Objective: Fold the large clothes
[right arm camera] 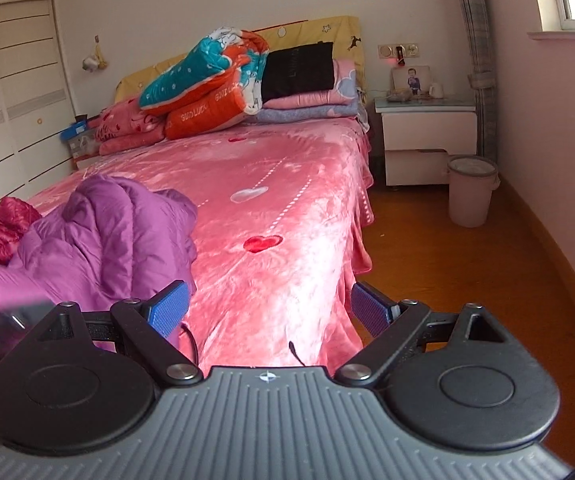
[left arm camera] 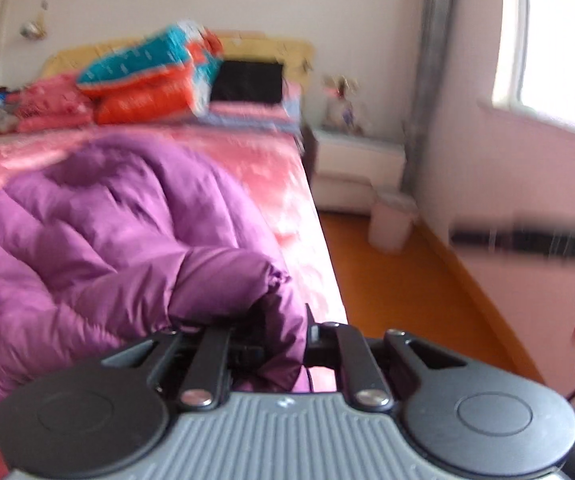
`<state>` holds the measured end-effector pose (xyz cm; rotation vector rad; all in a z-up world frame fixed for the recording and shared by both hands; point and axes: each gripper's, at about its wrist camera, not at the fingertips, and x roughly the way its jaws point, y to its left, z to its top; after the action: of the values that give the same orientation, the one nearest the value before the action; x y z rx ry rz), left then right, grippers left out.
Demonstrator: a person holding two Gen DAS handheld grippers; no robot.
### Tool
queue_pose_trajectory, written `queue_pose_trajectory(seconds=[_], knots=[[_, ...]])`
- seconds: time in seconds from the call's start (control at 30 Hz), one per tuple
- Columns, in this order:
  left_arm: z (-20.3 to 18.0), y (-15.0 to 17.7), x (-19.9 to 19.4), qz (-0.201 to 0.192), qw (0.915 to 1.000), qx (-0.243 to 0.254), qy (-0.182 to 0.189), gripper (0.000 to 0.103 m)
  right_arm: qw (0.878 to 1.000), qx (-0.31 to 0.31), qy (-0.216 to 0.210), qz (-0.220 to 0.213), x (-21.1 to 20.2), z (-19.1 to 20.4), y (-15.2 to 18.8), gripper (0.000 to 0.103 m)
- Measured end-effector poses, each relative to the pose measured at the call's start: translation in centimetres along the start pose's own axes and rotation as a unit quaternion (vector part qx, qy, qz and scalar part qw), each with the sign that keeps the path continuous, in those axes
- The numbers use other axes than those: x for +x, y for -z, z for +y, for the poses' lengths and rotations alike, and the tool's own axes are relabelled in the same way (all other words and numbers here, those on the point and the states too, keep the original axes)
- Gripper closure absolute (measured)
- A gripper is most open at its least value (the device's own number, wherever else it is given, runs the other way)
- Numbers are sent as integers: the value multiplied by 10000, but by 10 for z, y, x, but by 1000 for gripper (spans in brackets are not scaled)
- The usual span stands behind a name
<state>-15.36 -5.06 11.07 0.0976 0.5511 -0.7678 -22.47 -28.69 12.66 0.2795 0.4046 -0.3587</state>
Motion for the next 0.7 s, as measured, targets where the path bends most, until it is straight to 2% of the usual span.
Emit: queue_pose_trajectory(seconds=[0.17,0.27,0.33,0.4,0.5,0.57,0.7], knots=[[17,4,-25,166,9995,-248,131,89,9986,-483,-207,-65,-10,24,-6,0],[26,-3,-52,62,9993,-318,204,75,9964,-709,-457,-60,-13,41,-9,0],[29,-7,-72,-21,9992,-350,190,50,9947,-760,-696,-56,-9,49,-14,0],[31,-9,-91,-131,9994,-284,155,41,9921,-850,-922,-57,-11,59,-18,0],[34,-7,-111,-291,9995,-125,-90,25,9864,-1156,-1166,-123,-12,79,-24,0],[39,-5,-126,-361,9987,-52,-362,25,9804,-1416,-1357,-177,-22,95,-24,0],[65,2,-156,-513,9951,-221,-810,21,9642,-2076,-1640,-187,-32,138,-17,0]])
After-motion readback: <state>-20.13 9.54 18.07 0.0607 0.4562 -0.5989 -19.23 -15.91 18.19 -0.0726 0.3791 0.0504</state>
